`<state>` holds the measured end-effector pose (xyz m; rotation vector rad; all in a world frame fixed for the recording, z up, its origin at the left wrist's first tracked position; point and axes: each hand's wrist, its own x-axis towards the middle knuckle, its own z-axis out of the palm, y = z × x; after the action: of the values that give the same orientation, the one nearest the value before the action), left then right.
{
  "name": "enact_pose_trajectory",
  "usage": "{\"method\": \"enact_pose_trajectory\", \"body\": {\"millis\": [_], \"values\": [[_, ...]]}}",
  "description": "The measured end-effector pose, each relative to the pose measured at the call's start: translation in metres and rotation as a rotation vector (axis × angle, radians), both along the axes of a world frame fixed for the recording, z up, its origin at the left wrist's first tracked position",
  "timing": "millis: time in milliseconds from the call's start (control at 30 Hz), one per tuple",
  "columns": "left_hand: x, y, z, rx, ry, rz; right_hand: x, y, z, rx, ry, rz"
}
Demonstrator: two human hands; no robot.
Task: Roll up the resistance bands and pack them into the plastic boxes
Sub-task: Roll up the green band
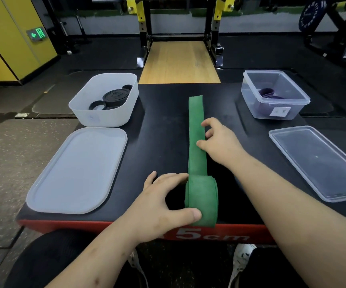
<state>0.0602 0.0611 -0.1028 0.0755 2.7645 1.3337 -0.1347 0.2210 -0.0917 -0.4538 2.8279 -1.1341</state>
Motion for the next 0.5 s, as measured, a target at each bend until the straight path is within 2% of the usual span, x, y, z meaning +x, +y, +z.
{"method": "enact_pose_trajectory", "body": {"millis": [133, 300, 400, 500], "values": [[0.001, 0.001, 0.003, 0.008, -0.005, 0.005, 0.011, 0.006, -0.011, 0.112, 0.124, 0.038], [0.003, 0.001, 0.005, -0.005, -0.012, 0.013, 0.055, 0.038, -0.005, 0.192, 0.092, 0.207], [0.005, 0.001, 0.006, 0.031, -0.070, 0.040, 0.096, 0.065, 0.002, 0.099, -0.004, 0.257], [0.003, 0.001, 0.007, 0.041, -0.074, 0.026, 0.129, 0.085, 0.010, 0.067, -0.181, 0.366]]}}
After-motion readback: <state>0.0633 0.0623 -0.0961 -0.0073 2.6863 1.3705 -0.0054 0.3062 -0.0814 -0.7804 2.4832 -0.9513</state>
